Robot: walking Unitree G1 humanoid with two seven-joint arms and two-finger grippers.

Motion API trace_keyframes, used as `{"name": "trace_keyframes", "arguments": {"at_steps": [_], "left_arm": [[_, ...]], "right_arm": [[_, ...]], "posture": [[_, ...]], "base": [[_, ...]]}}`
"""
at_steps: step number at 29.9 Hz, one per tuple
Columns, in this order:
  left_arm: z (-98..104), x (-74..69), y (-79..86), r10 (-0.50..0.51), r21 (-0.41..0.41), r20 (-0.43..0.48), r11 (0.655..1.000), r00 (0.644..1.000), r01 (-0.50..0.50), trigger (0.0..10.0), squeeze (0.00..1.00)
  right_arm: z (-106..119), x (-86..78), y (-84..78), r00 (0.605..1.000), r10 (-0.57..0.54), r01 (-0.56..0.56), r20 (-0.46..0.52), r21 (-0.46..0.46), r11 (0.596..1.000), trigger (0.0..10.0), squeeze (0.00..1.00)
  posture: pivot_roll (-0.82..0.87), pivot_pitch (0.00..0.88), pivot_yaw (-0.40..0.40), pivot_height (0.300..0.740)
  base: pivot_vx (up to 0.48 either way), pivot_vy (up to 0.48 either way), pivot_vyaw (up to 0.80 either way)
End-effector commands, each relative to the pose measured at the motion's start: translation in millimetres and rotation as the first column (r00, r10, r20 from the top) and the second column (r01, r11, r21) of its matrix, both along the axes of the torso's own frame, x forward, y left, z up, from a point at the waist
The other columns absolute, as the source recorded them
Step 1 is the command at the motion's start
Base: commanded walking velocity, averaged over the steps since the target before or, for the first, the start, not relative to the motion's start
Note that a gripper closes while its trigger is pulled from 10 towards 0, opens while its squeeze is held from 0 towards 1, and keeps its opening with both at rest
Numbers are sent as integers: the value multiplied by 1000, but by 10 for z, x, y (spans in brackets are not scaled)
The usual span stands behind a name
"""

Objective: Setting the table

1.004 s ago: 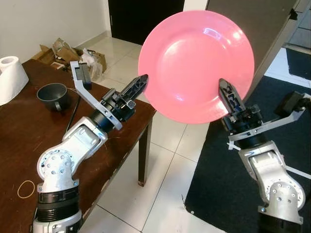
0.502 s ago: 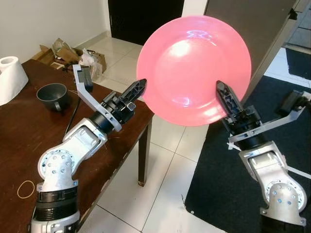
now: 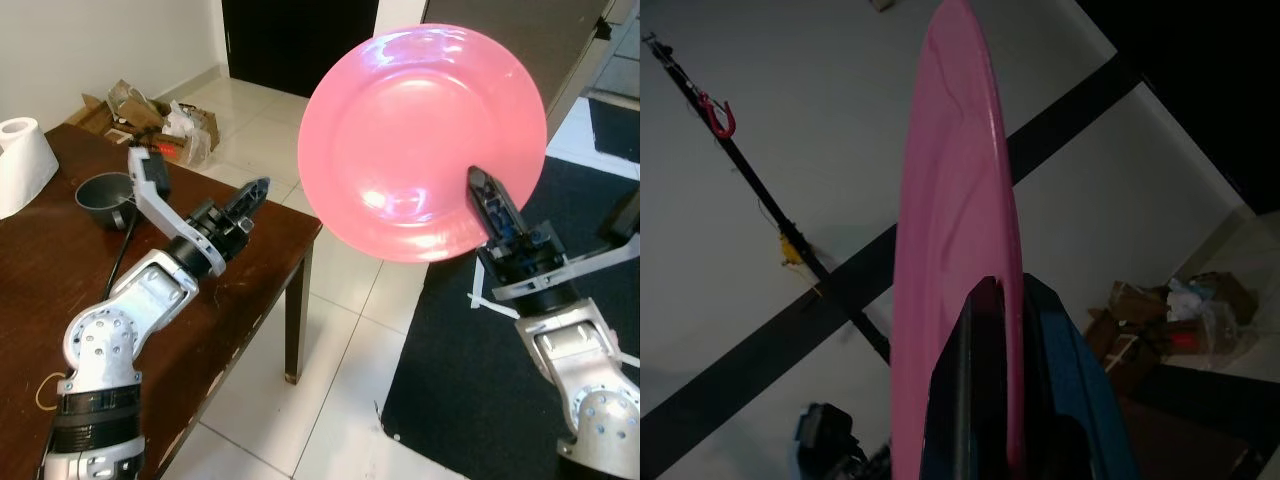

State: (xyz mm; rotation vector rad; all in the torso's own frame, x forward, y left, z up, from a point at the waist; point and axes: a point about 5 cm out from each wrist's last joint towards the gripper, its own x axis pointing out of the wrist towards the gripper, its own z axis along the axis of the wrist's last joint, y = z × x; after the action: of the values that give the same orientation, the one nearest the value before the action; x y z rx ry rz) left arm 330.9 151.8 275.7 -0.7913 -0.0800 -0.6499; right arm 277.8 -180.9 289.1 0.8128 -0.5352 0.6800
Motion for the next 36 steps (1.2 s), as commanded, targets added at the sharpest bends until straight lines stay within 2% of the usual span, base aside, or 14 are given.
{"name": "trace_keyframes", "arguments": {"at_steps": [1,3,5,6,8,11,14,16,17,20,23,28,32,36], "left_arm": [[-76,35,128,52,12,-23,999,998,-52,10000,0],[-93,58,195,84,36,-24,996,996,-83,10000,0],[-227,150,324,238,288,-32,932,971,-219,10000,0],[-227,150,324,238,288,-32,932,971,-219,10000,0],[-354,178,370,314,559,47,779,948,-285,10000,0],[-395,176,362,313,636,81,715,946,-291,10000,0],[-418,-75,-62,104,761,180,615,978,-206,10000,0],[-417,-140,-154,64,769,194,610,979,-193,10000,0],[-417,-214,-252,54,767,207,610,977,-196,10000,0],[-428,-254,-299,56,749,198,636,979,-188,10000,0],[-448,-265,-316,67,715,202,671,977,-194,10000,0],[-530,-275,-346,97,667,175,720,980,-191,10000,0],[-715,-318,-369,125,725,148,661,981,-194,10000,0],[-816,-290,-339,186,731,138,643,973,-227,10000,0]], "right_arm": [[37,-34,-73,999,-28,28,21,21,999,10000,0],[38,-30,-94,999,-43,43,18,18,999,10000,0],[17,14,-171,990,-138,138,-8,-25,990,10000,0],[17,14,-171,990,-138,138,-8,-25,990,10000,0],[-29,67,-230,967,-251,246,-31,-117,962,10000,0],[-53,86,-240,955,-295,286,-36,-165,944,10000,0],[-377,193,-239,832,-551,474,-65,-435,766,10000,0],[-451,204,-247,797,-600,504,-64,-477,720,10000,0],[-575,208,-284,718,-694,555,-43,-566,609,10000,0],[-671,193,-306,659,-752,584,-16,-619,525,10000,0],[-773,160,-284,632,-774,593,-18,-632,499,10000,0],[-802,121,-223,636,-771,608,-41,-589,533,10000,0],[-868,117,-164,608,-794,620,17,-635,461,10000,0],[-920,108,-158,612,-791,611,6,-639,468,10000,0]], "posture": [[33,156,98,740],[33,156,99,740],[33,156,99,740],[33,156,99,740],[37,155,98,740],[38,156,99,740],[39,159,103,740],[39,159,103,740],[41,159,104,740],[39,157,105,740],[41,151,105,740],[35,146,106,740],[24,138,104,740],[21,138,102,740]], "base": [[0,0,0],[0,0,0],[0,0,0],[0,0,0],[0,0,0],[0,0,0],[0,0,0],[0,0,0],[0,0,0],[0,0,0],[0,0,0],[0,0,0],[0,0,0],[0,0,0]]}}
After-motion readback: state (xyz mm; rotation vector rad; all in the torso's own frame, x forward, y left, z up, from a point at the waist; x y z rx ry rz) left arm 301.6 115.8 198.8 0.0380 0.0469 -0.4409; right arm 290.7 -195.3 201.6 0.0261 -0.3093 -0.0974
